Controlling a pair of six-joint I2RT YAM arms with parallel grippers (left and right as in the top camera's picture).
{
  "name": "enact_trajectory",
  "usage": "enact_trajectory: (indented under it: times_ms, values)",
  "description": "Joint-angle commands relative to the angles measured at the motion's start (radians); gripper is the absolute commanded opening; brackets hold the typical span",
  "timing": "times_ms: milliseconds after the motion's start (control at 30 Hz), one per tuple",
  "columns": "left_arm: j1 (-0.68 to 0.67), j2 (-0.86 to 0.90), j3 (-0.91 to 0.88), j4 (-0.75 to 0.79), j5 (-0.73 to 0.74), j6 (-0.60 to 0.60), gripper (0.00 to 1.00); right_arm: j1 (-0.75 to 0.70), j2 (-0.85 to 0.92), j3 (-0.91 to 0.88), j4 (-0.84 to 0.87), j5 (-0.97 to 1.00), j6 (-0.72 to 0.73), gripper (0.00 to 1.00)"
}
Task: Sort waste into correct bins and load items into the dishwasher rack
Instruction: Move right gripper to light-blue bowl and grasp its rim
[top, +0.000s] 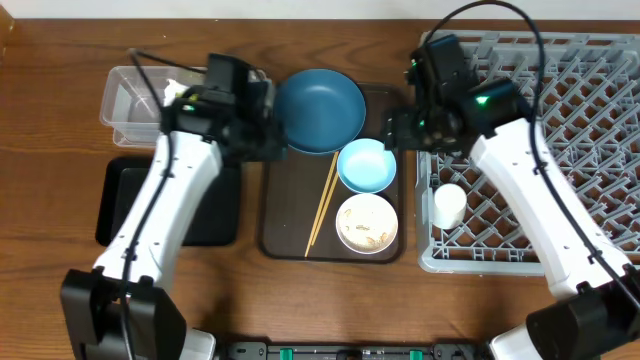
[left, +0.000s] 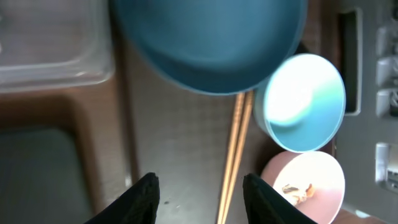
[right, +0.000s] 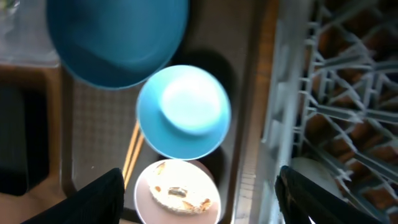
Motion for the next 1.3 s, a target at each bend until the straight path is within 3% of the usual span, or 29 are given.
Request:
enact_trajectory:
  times_ms: [0,233,533,933,1267]
  values:
    - [-0.095,-0.013,0.014,0.025,-0.108,0.016,0.48,-0.071,-0.034,0.035,-0.011,-0.019,0.003,0.76]
    - [-0.251,-0.013,0.014,0.037,-0.241,-0.048,0.51,-0.1,-0.056,0.035,-0.074,-0.032,-0.022,0.75]
    - [-0.256,-0.013,0.014,-0.05,-0.24,-0.253,0.5,-0.004,-0.048,0.03,-0.088,-0.031,-0.004,0.74]
    - [-0.251,-0.013,0.014,0.001,-0.215,-0.257,0.51,0.065,0.036,0.019,0.031,-0.029,0.05,0.66]
    - [-0.094,-0.016,0.014,-0.026,-0.215,-0.256,0.51,0.1,0.215,0.019,0.051,0.101,0.121,0.59]
